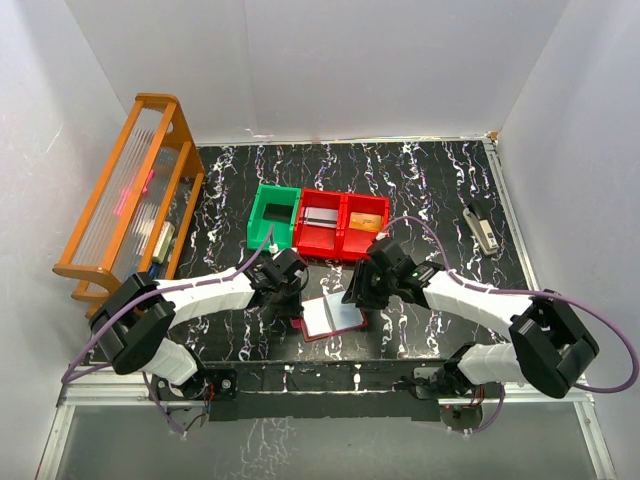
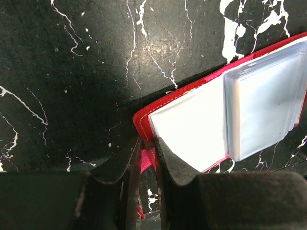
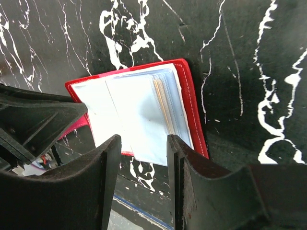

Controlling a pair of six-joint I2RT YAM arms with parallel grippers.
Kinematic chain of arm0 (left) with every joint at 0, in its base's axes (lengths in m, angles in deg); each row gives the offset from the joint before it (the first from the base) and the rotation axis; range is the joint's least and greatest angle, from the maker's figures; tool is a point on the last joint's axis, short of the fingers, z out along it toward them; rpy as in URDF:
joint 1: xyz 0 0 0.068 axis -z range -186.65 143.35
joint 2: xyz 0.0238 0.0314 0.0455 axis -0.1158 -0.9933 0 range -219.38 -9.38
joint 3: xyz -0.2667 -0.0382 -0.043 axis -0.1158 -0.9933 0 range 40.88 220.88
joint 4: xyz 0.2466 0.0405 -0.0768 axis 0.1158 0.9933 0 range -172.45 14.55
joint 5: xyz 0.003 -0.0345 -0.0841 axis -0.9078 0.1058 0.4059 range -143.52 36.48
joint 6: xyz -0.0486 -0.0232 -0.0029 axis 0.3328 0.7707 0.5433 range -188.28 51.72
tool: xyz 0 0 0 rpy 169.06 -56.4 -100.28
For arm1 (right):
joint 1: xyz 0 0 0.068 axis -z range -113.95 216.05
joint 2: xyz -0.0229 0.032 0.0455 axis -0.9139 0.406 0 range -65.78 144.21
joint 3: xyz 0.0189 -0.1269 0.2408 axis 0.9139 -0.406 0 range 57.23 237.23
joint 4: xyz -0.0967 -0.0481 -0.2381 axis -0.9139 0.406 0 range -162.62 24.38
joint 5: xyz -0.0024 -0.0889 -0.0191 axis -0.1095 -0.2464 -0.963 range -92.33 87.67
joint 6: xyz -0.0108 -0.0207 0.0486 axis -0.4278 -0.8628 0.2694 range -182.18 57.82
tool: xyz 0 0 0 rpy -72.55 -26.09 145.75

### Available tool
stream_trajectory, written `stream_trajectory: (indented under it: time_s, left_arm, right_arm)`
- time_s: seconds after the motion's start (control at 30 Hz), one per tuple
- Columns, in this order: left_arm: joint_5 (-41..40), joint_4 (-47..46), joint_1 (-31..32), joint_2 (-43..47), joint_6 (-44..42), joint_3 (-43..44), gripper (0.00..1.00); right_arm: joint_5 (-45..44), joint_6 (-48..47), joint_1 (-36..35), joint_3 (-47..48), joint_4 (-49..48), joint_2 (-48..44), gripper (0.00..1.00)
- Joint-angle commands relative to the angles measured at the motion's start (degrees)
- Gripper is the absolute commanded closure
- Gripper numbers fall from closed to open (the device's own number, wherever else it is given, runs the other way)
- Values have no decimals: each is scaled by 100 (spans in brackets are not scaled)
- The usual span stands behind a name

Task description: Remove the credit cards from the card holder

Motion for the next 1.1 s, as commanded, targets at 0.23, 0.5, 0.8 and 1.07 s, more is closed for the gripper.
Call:
stream_trajectory:
  time_s: [0.23, 0.5, 0.8, 1.07]
  left_arm:
    - [187, 269, -1, -124, -58, -2, 84]
    - [196, 260, 1, -146, -59, -12, 84]
    - [196, 235, 2, -171, -67, -8, 84]
    - [248, 208, -3, -273, -102, 46, 84]
  right_arm:
    - [119, -63, -24, -32, -368, 32, 60]
    - [361, -99, -73, -161, -637, 507, 63]
    - [326, -134, -230, 3, -605, 264, 69]
    - [372, -279, -342, 307, -360, 253, 70]
